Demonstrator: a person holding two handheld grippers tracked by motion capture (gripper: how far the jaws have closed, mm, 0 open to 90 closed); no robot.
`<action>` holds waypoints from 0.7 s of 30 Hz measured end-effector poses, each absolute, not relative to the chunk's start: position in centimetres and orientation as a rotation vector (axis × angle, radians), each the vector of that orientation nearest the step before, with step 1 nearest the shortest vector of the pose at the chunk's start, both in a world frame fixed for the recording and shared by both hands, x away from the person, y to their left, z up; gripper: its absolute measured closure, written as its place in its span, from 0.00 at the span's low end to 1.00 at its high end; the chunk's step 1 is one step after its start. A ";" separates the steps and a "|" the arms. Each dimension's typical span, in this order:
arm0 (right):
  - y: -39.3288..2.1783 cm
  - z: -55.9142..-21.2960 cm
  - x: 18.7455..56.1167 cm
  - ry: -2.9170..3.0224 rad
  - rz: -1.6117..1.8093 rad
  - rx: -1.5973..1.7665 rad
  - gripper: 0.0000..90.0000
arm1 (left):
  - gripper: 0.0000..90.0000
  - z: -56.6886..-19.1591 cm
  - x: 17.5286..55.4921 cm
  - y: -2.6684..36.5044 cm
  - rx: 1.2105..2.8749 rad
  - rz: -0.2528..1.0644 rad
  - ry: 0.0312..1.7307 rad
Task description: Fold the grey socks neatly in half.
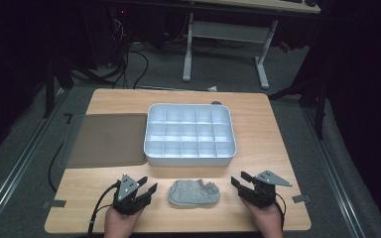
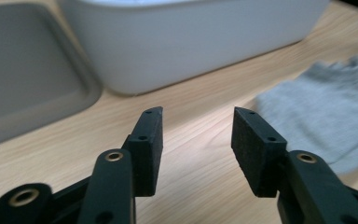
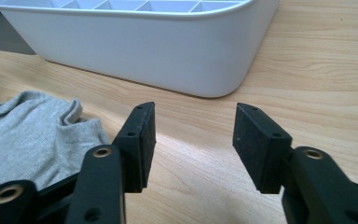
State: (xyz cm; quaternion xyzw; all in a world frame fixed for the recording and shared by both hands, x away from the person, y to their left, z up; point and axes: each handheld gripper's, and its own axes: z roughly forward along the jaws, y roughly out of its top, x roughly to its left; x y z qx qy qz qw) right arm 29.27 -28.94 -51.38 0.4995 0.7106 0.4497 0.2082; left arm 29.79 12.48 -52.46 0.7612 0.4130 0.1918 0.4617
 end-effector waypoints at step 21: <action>-28.7 -51.5 28.7 1.954 1.219 1.402 0.55 | 0.46 -52.3 29.9 12.6 1.856 0.464 1.031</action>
